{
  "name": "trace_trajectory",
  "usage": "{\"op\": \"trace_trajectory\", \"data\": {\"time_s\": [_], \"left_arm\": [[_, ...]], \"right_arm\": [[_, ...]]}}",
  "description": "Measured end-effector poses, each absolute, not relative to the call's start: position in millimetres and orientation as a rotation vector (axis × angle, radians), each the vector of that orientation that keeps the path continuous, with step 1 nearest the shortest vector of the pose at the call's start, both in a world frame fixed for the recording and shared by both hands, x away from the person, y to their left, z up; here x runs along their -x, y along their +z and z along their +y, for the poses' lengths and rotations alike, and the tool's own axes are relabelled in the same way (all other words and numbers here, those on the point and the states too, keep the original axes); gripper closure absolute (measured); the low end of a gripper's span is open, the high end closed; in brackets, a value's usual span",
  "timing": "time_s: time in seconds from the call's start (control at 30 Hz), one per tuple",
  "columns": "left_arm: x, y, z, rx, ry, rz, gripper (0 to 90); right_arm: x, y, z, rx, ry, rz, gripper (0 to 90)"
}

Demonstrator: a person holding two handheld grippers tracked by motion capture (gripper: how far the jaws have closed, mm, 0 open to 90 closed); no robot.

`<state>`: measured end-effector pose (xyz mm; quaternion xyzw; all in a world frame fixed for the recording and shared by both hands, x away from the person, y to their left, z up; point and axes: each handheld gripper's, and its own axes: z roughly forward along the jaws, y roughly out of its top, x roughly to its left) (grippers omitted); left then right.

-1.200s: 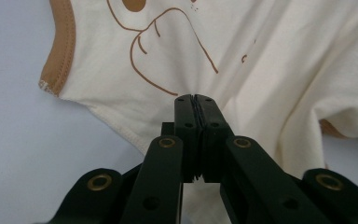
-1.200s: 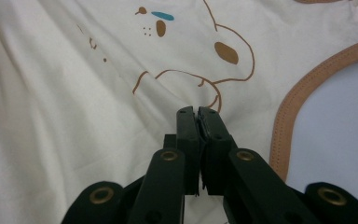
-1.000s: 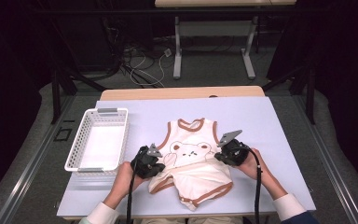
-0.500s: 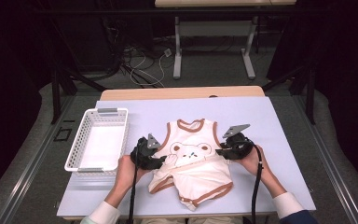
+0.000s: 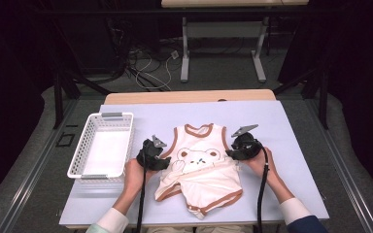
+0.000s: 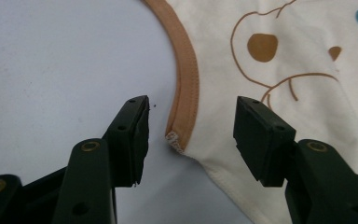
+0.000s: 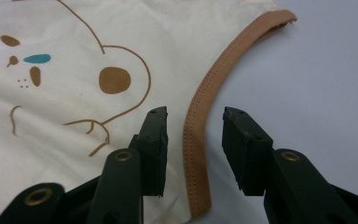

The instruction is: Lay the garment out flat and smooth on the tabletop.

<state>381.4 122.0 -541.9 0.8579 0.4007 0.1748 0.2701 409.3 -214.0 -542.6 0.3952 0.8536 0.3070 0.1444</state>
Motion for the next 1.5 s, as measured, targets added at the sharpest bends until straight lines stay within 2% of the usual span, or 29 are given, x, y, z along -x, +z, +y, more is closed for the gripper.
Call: {"op": "trace_trajectory", "data": {"time_s": [0.17,0.27,0.4,0.5,0.87,1.5], "left_arm": [[-386,-546,122,-2.350,0.441,1.077,46.1],[-385,-546,122,-2.360,0.409,1.037,55.1],[-383,-549,124,-2.328,0.339,1.016,74.6],[-383,-548,124,-2.332,0.320,1.010,82.2],[-376,-546,128,-2.336,0.292,1.001,83.9],[-352,-528,132,-2.398,0.232,0.891,84.1]], "right_arm": [[-414,-549,-210,-1.165,0.904,2.480,65.2],[-413,-549,-209,-1.175,0.898,2.481,70.8],[-413,-549,-212,-1.170,0.914,2.499,80.6],[-412,-549,-213,-1.177,0.919,2.502,85.1],[-406,-547,-210,-1.131,0.936,2.514,86.2],[-387,-525,-217,-1.014,0.926,2.570,86.5]]}}
